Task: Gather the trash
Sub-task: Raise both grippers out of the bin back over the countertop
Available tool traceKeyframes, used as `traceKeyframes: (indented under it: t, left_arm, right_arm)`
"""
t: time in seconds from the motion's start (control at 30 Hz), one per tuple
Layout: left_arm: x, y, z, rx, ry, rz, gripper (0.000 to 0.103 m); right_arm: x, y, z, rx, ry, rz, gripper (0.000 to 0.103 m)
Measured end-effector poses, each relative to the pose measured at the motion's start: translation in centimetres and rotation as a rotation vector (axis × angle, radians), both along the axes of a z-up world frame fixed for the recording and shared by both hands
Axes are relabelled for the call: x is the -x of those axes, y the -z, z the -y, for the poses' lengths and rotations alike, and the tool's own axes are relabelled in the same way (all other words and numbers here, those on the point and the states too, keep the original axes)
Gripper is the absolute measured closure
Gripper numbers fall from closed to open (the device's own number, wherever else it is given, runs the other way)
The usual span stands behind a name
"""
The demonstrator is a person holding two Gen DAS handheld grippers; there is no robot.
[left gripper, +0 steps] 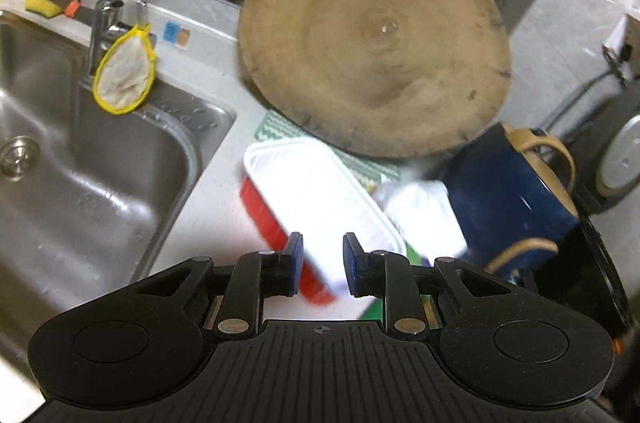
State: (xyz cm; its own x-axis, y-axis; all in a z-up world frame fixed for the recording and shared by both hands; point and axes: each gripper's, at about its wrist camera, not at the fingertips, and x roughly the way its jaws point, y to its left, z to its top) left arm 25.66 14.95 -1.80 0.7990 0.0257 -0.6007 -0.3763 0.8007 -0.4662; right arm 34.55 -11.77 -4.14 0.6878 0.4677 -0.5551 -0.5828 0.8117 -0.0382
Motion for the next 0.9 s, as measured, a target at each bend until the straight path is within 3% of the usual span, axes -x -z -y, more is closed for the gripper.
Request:
traceKeyframes:
  t: [0.2, 0.3, 0.37, 0.53, 0.73, 0.9]
  left_arm:
    - [-4.9, 1.4, 0.1, -0.022, -0.098, -0.032, 0.078]
    - [-6.8, 2.2, 0.7, -0.127, -0.111, -0.118, 0.078]
    - [-7.1, 2.8, 0.8, -0.155, -0.102, -0.157, 0.078]
    - [-5.6, 3.7, 0.8, -0.148, -0.06, -0.184, 0.075]
    - [-2.2, 3.1, 0.4, -0.217, -0.068, -0.182, 0.077]
    - [0.7, 2.4, -0.4, -0.148, -0.058, -0.12, 0.077]
  right_arm:
    - [-0.2, 0.6, 2.0, -0.018, 0.041, -0.021, 0.028]
    - [-0.2, 1.1, 2.7, -0.005, 0.066, -0.037, 0.028]
    - [-0.2, 1.5, 3.0, 0.004, 0.083, -0.05, 0.028]
    - [0.4, 1.8, 3.1, 0.012, 0.059, -0.062, 0.028]
    - [-1.2, 0.9, -0.6, 0.028, -0.012, -0.066, 0.027]
    - [-4.1, 0.2, -5.8, 0.072, -0.074, 0.02, 0.027]
